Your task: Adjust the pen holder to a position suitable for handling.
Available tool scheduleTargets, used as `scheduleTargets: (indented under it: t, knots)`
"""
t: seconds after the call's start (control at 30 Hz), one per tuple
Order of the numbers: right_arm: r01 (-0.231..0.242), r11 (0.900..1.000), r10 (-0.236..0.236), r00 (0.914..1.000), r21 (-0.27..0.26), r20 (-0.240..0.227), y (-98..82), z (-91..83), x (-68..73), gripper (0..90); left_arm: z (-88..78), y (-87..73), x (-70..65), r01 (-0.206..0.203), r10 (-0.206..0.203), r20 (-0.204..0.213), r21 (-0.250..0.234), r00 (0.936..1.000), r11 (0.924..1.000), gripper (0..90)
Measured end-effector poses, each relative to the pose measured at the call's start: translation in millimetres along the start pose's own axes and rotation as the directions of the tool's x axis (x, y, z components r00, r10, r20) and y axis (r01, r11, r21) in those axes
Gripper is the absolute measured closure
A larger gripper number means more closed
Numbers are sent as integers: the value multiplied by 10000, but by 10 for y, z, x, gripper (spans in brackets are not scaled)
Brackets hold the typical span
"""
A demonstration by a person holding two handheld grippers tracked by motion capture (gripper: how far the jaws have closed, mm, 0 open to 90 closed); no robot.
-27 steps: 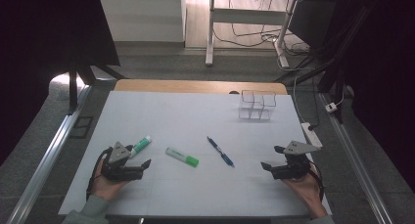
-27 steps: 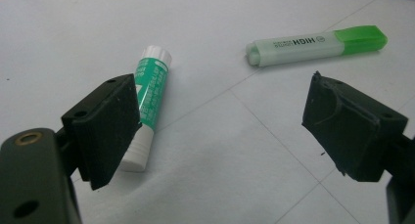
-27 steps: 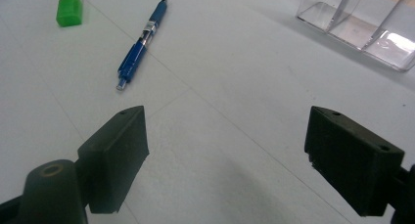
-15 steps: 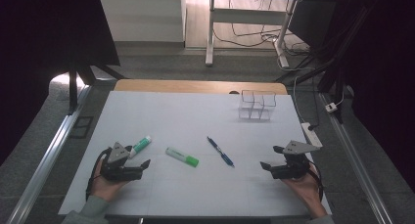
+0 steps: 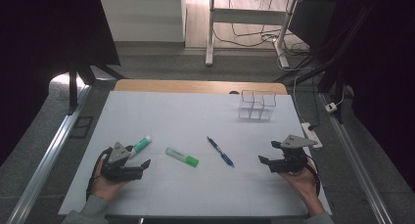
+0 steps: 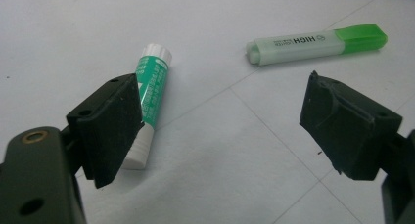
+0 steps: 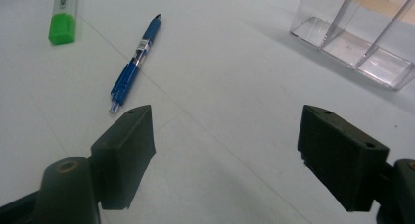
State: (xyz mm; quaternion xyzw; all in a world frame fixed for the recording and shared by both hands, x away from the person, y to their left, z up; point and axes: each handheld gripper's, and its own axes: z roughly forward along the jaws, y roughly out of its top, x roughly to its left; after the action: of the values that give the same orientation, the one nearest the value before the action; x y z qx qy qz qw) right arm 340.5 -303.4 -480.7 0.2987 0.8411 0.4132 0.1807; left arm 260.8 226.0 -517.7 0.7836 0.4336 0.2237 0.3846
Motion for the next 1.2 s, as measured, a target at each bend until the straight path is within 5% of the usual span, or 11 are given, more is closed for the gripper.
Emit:
scheduleTargets:
  t: [0.63,1.2]
  knots:
    - [-844,9960,824,9945,292,645,91,227,-237,292,12,1,0,-42,42,64,-10,10000,10000,162]
    - [-1419,9899,1403,9786,0,1508,227,322,-483,477,11,-3,12,-5,6,179,-57,9998,10000,160]
